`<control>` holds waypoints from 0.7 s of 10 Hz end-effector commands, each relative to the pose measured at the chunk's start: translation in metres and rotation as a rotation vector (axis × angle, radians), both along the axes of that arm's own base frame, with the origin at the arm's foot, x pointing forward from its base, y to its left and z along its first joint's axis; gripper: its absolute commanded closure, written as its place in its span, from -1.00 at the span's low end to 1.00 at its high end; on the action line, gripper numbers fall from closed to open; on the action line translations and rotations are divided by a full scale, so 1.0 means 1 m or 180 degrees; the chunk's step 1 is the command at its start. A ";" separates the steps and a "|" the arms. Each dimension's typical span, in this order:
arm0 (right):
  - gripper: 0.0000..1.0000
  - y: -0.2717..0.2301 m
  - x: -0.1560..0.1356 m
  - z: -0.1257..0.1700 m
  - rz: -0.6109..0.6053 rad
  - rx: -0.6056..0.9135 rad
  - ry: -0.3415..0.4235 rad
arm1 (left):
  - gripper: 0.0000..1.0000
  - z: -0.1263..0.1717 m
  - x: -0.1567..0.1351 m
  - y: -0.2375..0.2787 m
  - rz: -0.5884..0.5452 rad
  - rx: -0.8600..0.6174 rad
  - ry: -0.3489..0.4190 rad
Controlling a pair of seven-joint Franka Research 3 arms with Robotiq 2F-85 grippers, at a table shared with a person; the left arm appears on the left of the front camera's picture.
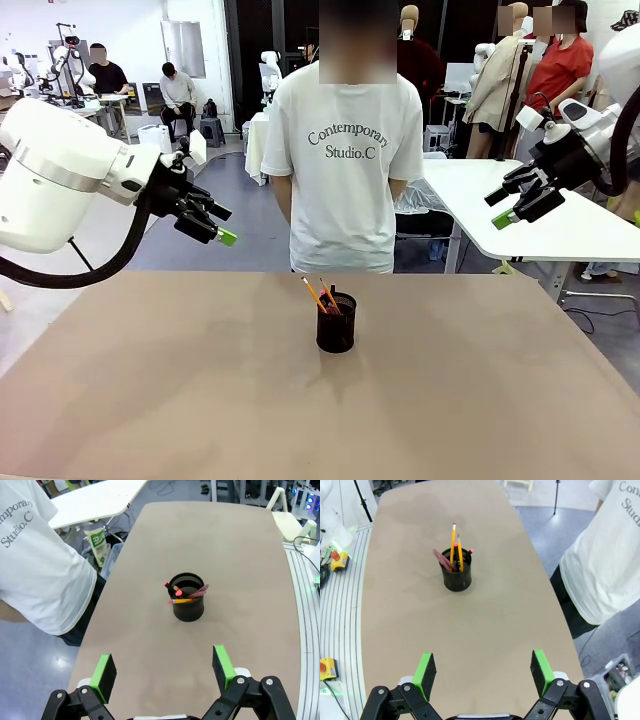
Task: Place the pens into the pen holder.
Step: Pick up a writing instrument from the table and place it into the Pen holder.
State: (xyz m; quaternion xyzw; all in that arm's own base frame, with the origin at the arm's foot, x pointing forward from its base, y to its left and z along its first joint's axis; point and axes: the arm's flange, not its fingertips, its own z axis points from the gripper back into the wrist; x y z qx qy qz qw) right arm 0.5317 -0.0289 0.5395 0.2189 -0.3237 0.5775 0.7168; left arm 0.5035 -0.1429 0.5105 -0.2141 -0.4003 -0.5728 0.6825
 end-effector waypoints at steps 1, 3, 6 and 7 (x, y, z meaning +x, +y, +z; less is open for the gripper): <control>-1.00 0.002 -0.003 0.003 -0.0042 -0.0034 0.0056 | -1.00 0.000 0.000 0.001 0.0008 0.0000 -0.0002; -1.00 0.002 -0.003 0.003 -0.0042 -0.0034 0.0056 | -1.00 0.000 0.000 0.001 0.0008 0.0000 -0.0002; -1.00 0.002 -0.003 0.003 -0.0042 -0.0034 0.0056 | -1.00 0.000 0.000 0.001 0.0008 0.0000 -0.0002; -1.00 0.002 -0.003 0.003 -0.0042 -0.0034 0.0056 | -1.00 0.000 0.000 0.001 0.0008 0.0000 -0.0002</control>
